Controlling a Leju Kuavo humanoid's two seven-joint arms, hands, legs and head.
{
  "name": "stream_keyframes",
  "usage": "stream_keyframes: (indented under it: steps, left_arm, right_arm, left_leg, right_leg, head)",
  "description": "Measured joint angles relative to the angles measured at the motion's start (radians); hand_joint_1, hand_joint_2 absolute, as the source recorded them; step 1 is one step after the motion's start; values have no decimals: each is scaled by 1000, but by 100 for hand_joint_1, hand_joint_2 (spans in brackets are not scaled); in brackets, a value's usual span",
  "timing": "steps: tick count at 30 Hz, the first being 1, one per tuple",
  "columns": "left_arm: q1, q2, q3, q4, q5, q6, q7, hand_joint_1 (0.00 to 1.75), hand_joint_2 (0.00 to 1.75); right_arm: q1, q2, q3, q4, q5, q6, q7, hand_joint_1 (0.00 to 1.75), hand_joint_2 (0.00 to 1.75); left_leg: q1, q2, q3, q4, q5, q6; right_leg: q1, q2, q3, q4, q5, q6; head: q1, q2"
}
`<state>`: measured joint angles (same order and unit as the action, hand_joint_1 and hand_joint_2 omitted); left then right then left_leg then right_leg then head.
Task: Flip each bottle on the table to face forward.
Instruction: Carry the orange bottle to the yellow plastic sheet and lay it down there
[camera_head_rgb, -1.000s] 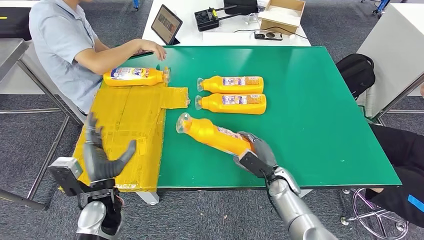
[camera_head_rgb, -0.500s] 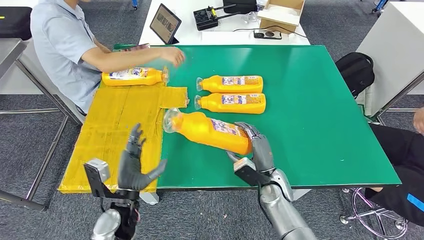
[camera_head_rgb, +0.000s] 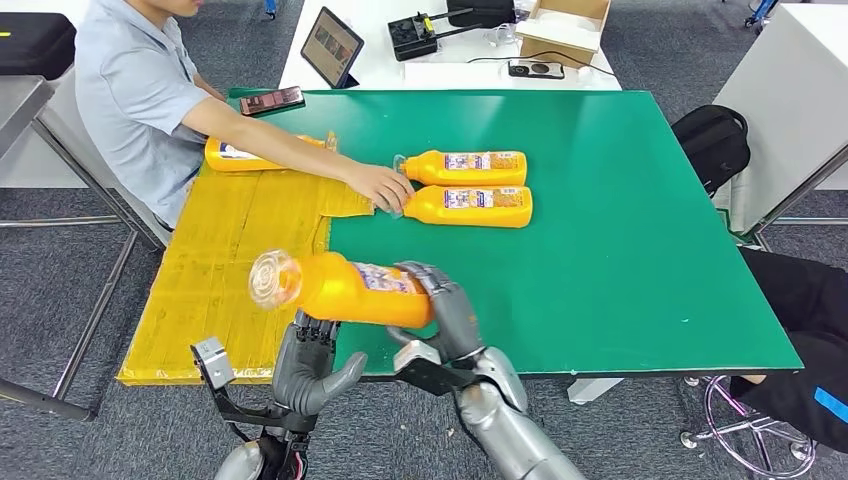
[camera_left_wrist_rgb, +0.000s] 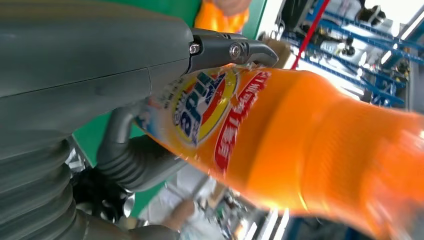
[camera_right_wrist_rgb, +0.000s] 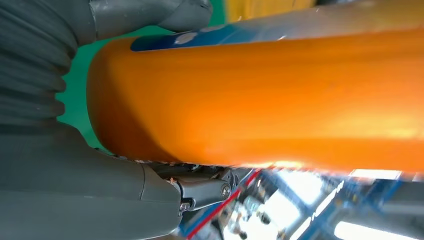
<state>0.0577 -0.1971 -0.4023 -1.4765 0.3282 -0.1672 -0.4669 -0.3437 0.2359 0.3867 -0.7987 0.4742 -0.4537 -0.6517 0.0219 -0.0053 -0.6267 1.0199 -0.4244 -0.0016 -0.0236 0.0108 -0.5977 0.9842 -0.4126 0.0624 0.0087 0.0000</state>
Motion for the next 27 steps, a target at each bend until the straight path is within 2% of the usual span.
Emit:
stream_keyframes:
  steps: [5, 10, 17, 18, 20, 22, 25, 27]
  left_arm:
    - [-4, -5, 0, -2, 4, 26, -5, 0, 175]
    - [-8, -6, 1, -2, 6, 35, -4, 0, 175]
    - [-26, -6, -2, 1, -103, 129, -6, 0, 175]
    - [-29, -5, -4, 3, -132, 154, -11, 9, 175]
    - [-33, -6, -9, 7, -200, 220, -34, 85, 175]
    - [-34, -7, -14, 9, -265, 293, -66, 149, 175]
    - [-33, -8, -18, 8, -317, 351, -84, 171, 175]
    - [-33, -8, -19, 7, -346, 369, -87, 175, 175]
  right_arm:
    - [-20, 52, 47, 85, -12, -11, -6, 175, 175]
    - [-22, 68, 67, 121, -22, -11, -8, 175, 175]
    - [-16, 89, 101, 147, -37, 9, -11, 175, 175]
    - [-17, 92, 108, 149, -39, 12, -10, 175, 175]
    - [-17, 98, 127, 150, -43, 26, -4, 175, 175]
    - [-19, 105, 152, 150, -50, 45, 12, 175, 175]
    - [-23, 109, 184, 150, -69, 64, 37, 175, 175]
    - [-27, 109, 199, 150, -78, 69, 51, 175, 175]
  left_leg:
    - [0, 0, 0, 0, 0, 0]
    - [0, 0, 0, 0, 0, 0]
    - [0, 0, 0, 0, 0, 0]
    - [0, 0, 0, 0, 0, 0]
    - [0, 0, 0, 0, 0, 0]
    - [0, 0, 0, 0, 0, 0]
    - [0, 0, -1, 0, 0, 0]
    - [0, 0, -1, 0, 0, 0]
  right_leg:
    - [0, 0, 0, 0, 0, 0]
    - [0, 0, 0, 0, 0, 0]
    - [0, 0, -1, 0, 0, 0]
    - [0, 0, 0, 0, 0, 0]
    - [0, 0, -1, 0, 0, 0]
    - [0, 0, -1, 0, 0, 0]
    - [0, 0, -1, 0, 0, 0]
    - [0, 0, -1, 0, 0, 0]
  head:
    - [0, 0]
    - [0, 0]
    - [0, 0]
    - [0, 0]
    - [0, 0]
    - [0, 0]
    - [0, 0]
    - [0, 0]
